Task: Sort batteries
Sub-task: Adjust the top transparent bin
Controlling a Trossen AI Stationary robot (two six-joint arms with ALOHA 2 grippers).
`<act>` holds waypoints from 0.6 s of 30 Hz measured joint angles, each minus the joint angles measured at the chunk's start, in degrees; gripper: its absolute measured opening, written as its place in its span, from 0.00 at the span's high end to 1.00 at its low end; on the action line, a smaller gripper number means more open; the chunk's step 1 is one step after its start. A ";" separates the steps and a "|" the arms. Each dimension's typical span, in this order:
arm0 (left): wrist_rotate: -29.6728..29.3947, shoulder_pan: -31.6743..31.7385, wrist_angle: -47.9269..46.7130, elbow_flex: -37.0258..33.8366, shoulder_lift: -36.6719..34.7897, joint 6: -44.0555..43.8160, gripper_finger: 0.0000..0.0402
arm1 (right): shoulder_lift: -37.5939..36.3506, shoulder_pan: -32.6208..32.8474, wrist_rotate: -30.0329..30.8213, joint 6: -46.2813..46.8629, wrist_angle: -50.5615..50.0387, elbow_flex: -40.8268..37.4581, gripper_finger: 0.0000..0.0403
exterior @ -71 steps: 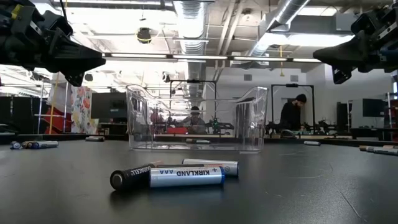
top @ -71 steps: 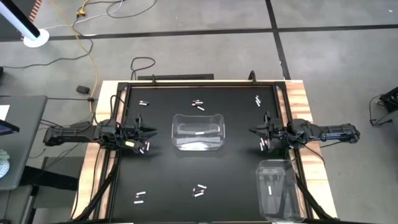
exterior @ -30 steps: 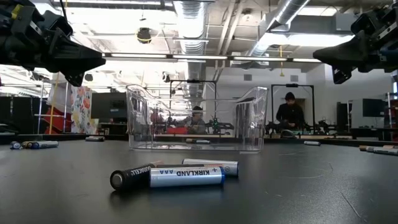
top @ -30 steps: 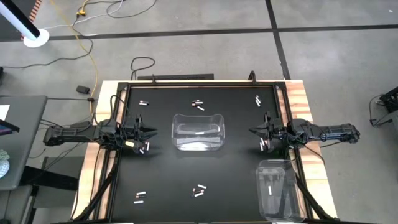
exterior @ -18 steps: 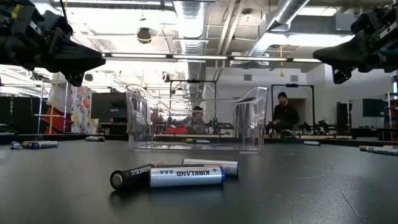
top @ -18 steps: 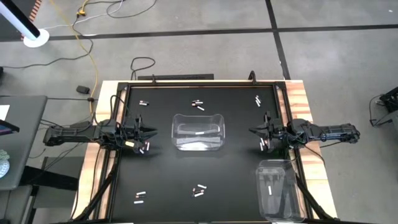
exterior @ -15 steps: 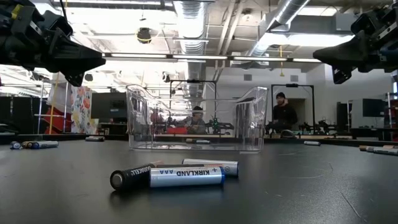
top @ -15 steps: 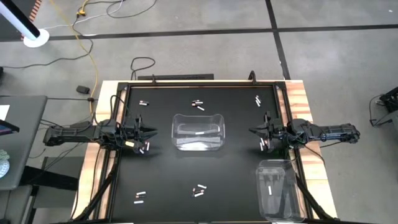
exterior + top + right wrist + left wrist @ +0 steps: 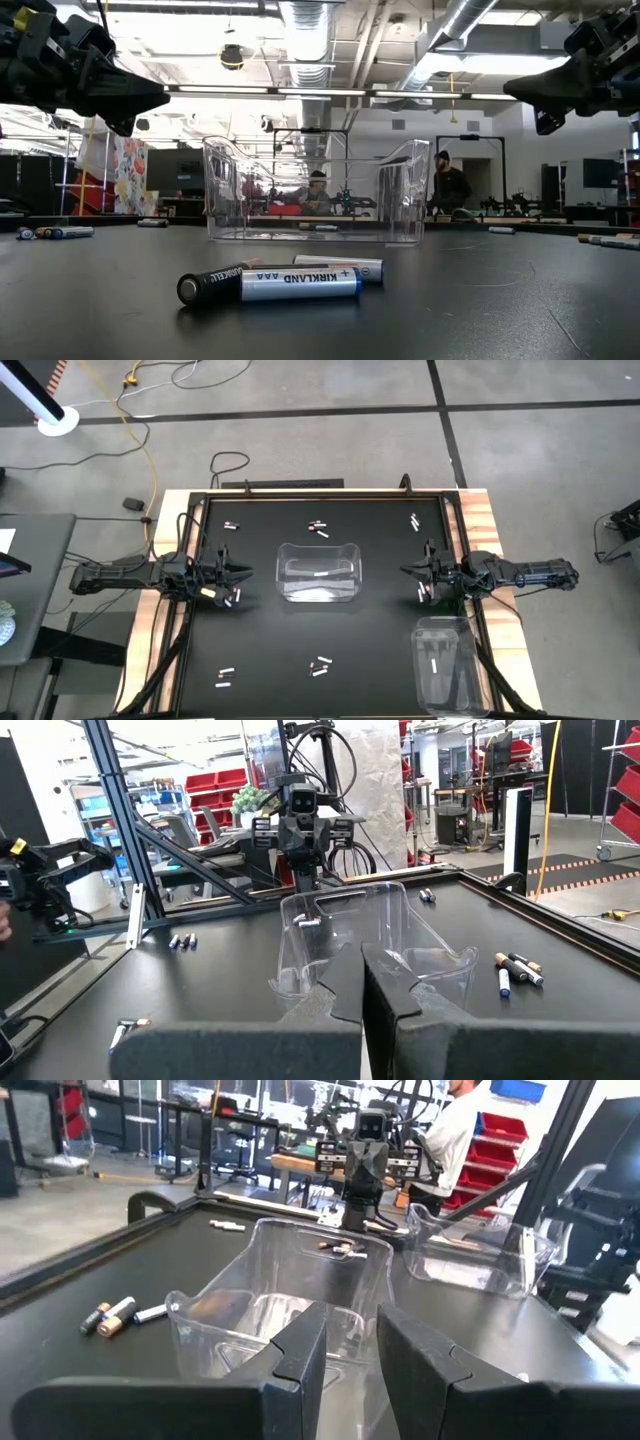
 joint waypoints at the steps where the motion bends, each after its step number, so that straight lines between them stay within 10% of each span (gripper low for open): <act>1: 0.00 -0.02 0.24 -0.01 0.00 0.08 0.78 | 0.00 0.02 0.02 0.00 0.00 0.00 0.97; 18: -7.31 0.07 -0.91 8.73 13.89 6.34 0.78 | 0.00 0.02 0.02 -0.01 0.02 0.02 0.97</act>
